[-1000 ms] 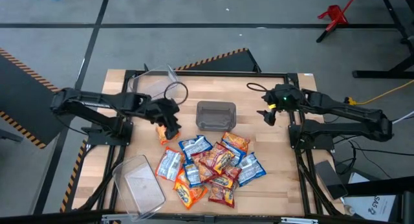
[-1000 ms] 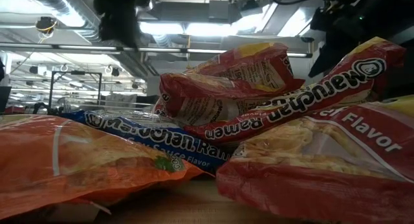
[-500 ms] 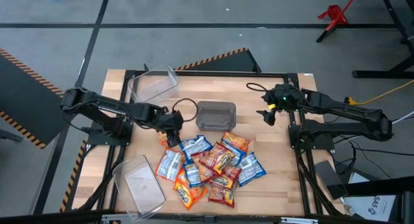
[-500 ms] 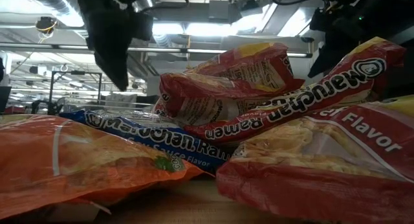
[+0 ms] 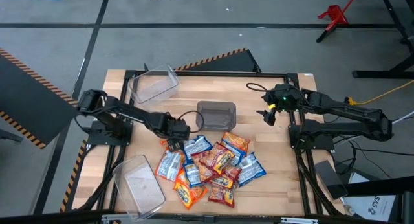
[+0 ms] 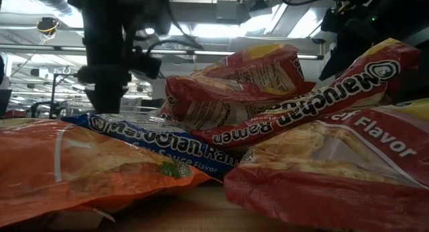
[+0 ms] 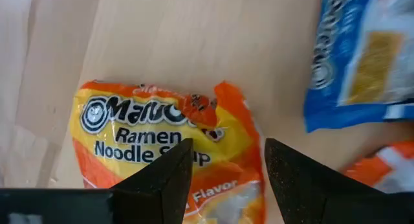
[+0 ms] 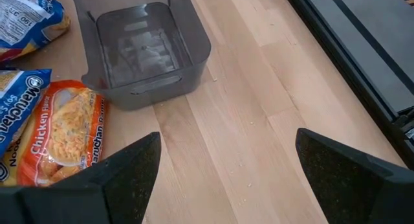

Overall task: Sort Maruchan noodles
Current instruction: Put the orange noodle pack into the top transparent bin

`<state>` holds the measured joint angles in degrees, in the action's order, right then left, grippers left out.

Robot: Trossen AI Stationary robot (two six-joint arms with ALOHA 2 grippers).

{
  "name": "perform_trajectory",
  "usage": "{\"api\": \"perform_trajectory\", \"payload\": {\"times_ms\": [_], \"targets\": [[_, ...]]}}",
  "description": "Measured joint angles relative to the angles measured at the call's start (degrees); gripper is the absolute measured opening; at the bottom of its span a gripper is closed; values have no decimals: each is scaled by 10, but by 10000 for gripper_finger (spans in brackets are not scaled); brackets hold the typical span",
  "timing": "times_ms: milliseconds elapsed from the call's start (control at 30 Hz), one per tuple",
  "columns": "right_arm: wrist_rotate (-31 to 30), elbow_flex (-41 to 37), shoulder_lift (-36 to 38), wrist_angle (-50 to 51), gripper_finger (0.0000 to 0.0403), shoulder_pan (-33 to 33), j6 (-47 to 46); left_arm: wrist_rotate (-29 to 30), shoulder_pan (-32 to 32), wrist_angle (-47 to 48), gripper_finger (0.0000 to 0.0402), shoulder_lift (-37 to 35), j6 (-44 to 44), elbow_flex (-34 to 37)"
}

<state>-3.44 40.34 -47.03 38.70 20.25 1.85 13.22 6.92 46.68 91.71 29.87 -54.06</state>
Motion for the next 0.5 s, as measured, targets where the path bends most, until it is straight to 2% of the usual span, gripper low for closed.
{"api": "perform_trajectory", "payload": {"times_ms": [500], "targets": [[0, 0, 0, 2, 344, 0, 0, -7, 4, 40, 177, 75, 0, -2]]}}
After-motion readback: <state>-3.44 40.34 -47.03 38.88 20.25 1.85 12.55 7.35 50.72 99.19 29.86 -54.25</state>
